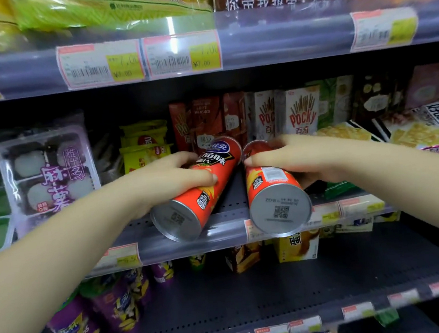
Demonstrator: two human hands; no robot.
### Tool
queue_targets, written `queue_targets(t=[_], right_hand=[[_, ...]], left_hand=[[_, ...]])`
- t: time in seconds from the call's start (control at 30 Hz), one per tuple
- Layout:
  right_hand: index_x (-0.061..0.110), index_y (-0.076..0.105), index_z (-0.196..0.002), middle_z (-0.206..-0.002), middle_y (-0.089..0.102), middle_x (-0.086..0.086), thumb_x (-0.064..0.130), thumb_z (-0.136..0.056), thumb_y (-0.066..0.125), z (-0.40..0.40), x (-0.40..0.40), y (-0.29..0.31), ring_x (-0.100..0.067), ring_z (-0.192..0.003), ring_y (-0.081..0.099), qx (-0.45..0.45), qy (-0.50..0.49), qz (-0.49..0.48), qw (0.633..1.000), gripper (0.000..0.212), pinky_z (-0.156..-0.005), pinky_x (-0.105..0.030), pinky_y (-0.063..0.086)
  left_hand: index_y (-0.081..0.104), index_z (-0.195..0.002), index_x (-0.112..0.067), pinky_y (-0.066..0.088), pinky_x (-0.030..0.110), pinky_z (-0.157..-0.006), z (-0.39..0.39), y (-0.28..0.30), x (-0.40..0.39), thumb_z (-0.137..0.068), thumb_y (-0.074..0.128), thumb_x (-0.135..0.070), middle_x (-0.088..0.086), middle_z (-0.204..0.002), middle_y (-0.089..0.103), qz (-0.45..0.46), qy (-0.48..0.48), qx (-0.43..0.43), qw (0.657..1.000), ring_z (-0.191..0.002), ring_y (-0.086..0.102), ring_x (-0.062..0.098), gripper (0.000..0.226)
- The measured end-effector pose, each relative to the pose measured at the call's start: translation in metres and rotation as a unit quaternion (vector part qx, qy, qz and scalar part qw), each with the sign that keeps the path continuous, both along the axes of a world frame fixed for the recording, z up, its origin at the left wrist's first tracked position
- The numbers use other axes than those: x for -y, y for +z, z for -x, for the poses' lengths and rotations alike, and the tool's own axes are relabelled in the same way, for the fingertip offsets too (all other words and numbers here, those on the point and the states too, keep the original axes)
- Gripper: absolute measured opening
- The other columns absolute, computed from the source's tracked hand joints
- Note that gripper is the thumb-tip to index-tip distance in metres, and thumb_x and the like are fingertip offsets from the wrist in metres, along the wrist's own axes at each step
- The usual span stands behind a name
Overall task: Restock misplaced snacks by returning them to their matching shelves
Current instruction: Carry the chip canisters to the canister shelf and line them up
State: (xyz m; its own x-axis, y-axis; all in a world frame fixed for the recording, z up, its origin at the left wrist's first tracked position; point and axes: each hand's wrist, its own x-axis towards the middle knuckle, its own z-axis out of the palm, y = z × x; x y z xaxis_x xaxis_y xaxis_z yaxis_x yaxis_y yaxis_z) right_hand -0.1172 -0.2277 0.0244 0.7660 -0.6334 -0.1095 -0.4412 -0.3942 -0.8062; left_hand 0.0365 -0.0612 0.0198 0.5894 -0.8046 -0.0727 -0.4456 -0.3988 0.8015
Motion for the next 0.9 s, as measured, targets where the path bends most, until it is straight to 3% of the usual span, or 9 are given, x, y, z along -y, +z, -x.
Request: queue_targets(t=[0.1, 0.23, 0.33, 0.53, 0.67, 0.77, 0.8, 0.83, 0.9], right_hand=[[0.015, 0.049, -0.123, -0.103, 0.069, -0.010, 0.046, -0.065, 0.081, 0.003, -0.004, -0.008, -0.023, -0.078, 0.073, 0.066, -0.024, -0.021, 0.997, 0.073, -0.057, -0.032, 0.061], [0.023, 0.059, -0.101, -0.093, 0.074, 0.000, 0.035, -0.062, 0.086, 0.010, -0.014, -0.022, -0.014, -0.074, 0.075, 0.193, -0.031, -0.058, 0.979, 0.049, -0.066, -0.031, 0.061], [0.019, 0.056, -0.116, -0.102, 0.074, 0.001, 0.023, -0.065, 0.086, 0.015, -0.026, -0.032, -0.016, -0.083, 0.075, 0.273, -0.016, -0.092, 0.958, 0.059, -0.074, -0.038, 0.061], [0.011, 0.060, -0.116, -0.106, 0.075, -0.006, 0.018, -0.059, 0.082, 0.024, -0.038, -0.054, -0.020, -0.094, 0.073, 0.354, 0.041, -0.141, 0.924, 0.061, -0.082, -0.036, 0.060], [0.019, 0.064, -0.115, -0.107, 0.075, -0.002, 0.015, -0.062, 0.086, 0.025, -0.046, -0.069, -0.018, -0.096, 0.072, 0.387, 0.106, -0.165, 0.901, 0.057, -0.074, -0.027, 0.058], [0.025, 0.065, -0.113, -0.109, 0.074, 0.000, 0.019, -0.065, 0.082, 0.022, -0.054, -0.075, -0.015, -0.098, 0.071, 0.397, 0.154, -0.166, 0.890, 0.051, -0.073, -0.021, 0.056], [0.026, 0.063, -0.116, -0.111, 0.074, 0.000, 0.022, -0.065, 0.081, 0.019, -0.057, -0.076, -0.015, -0.100, 0.071, 0.395, 0.168, -0.164, 0.888, 0.054, -0.074, -0.021, 0.056], [0.026, 0.061, -0.118, -0.113, 0.073, 0.001, 0.024, -0.066, 0.079, 0.016, -0.061, -0.077, -0.014, -0.101, 0.070, 0.392, 0.180, -0.164, 0.887, 0.056, -0.075, -0.021, 0.056], [0.026, 0.057, -0.122, -0.115, 0.072, 0.000, 0.019, -0.070, 0.076, 0.007, -0.070, -0.081, -0.015, -0.103, 0.070, 0.386, 0.209, -0.178, 0.881, 0.056, -0.077, -0.023, 0.056]], left_hand=[[0.041, -0.139, -0.036, 0.057, 0.025, -0.061, 0.008, -0.008, -0.004, -0.075, 0.076, -0.036, -0.015, -0.100, 0.061, 0.060, 0.024, 0.072, 0.995, -0.074, 0.072, 0.014, 0.073], [0.037, -0.142, -0.038, 0.059, 0.033, -0.070, 0.018, -0.025, -0.010, -0.074, 0.079, -0.035, -0.021, -0.105, 0.056, 0.180, 0.055, 0.022, 0.982, -0.083, 0.071, 0.014, 0.080], [0.036, -0.144, -0.036, 0.060, 0.034, -0.076, 0.030, -0.040, -0.013, -0.068, 0.083, -0.038, -0.017, -0.116, 0.061, 0.241, 0.045, -0.010, 0.969, -0.089, 0.072, 0.010, 0.089], [0.047, -0.126, -0.044, 0.057, 0.026, -0.080, 0.047, -0.063, -0.028, -0.060, 0.081, -0.037, -0.019, -0.113, 0.069, 0.331, 0.027, -0.012, 0.943, -0.100, 0.069, 0.004, 0.075], [0.051, -0.120, -0.057, 0.055, 0.018, -0.079, 0.062, -0.073, -0.059, -0.068, 0.070, -0.050, -0.023, -0.119, 0.066, 0.370, 0.027, -0.025, 0.928, -0.106, 0.066, 0.002, 0.056], [0.049, -0.135, -0.040, 0.054, 0.032, -0.092, 0.055, -0.080, -0.051, -0.088, 0.059, -0.042, -0.010, -0.135, 0.061, 0.377, -0.020, 0.012, 0.926, -0.118, 0.060, 0.008, 0.048], [0.045, -0.143, -0.026, 0.048, 0.035, -0.101, 0.046, -0.094, -0.056, -0.097, 0.052, -0.034, -0.002, -0.143, 0.054, 0.390, 0.044, 0.050, 0.918, -0.124, 0.055, 0.010, 0.047], [0.040, -0.146, -0.014, 0.043, 0.033, -0.107, 0.048, -0.102, -0.062, -0.100, 0.047, -0.023, 0.005, -0.148, 0.049, 0.419, 0.106, 0.040, 0.901, -0.126, 0.050, 0.009, 0.047], [0.042, -0.145, -0.013, 0.049, 0.021, -0.096, 0.072, -0.099, -0.087, -0.092, 0.061, -0.014, 0.001, -0.142, 0.055, 0.447, 0.070, 0.014, 0.891, -0.123, 0.053, 0.003, 0.056]])
